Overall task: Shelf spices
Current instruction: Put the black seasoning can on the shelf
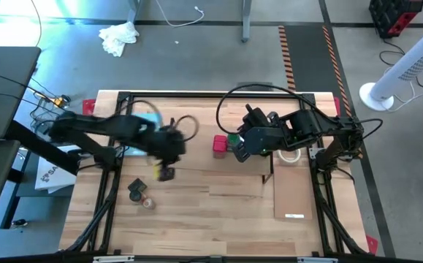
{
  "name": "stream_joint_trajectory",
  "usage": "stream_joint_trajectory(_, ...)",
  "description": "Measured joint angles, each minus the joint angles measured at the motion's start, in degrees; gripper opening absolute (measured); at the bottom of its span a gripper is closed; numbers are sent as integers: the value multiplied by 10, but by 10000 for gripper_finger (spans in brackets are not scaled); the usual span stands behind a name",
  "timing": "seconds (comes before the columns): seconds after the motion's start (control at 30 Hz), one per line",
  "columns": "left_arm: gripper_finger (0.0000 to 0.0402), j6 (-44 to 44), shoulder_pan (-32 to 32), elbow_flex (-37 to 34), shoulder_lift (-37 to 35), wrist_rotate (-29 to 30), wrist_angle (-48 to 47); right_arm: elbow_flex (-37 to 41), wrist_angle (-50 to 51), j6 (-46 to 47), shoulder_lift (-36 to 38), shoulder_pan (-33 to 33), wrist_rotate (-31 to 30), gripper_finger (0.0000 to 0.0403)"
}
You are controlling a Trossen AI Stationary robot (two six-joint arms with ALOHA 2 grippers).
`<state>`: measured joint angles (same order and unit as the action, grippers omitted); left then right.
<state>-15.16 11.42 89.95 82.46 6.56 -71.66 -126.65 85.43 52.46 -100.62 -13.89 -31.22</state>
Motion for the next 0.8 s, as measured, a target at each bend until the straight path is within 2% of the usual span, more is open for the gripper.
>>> stream_joint_trajectory(0.13, 0, -88, 65, -54, -78, -2, -75, 0, -1, -4, 0, 0, 0, 0)
stream_joint_trajectory(0.27, 8, -243, 154, -152, -166, -5, -59, 0, -2, -4, 0, 0, 0, 0)
stream_joint_trajectory(0.37, 30, -359, 212, -217, -215, -2, -30, 0, -4, -13, 0, 0, 0, 0)
stream_joint_trajectory(0.5, 84, -475, 249, -285, -242, 3, -4, 0, -14, -20, 0, 0, -2, 0)
stream_joint_trajectory(0.7, 190, -493, 242, -351, -239, -22, -8, 0, -17, -20, -2, 0, -2, 0)
stream_joint_trajectory(0.8, 228, -515, 220, -370, -233, -33, -9, 0, -20, -32, -7, 0, 0, 0)
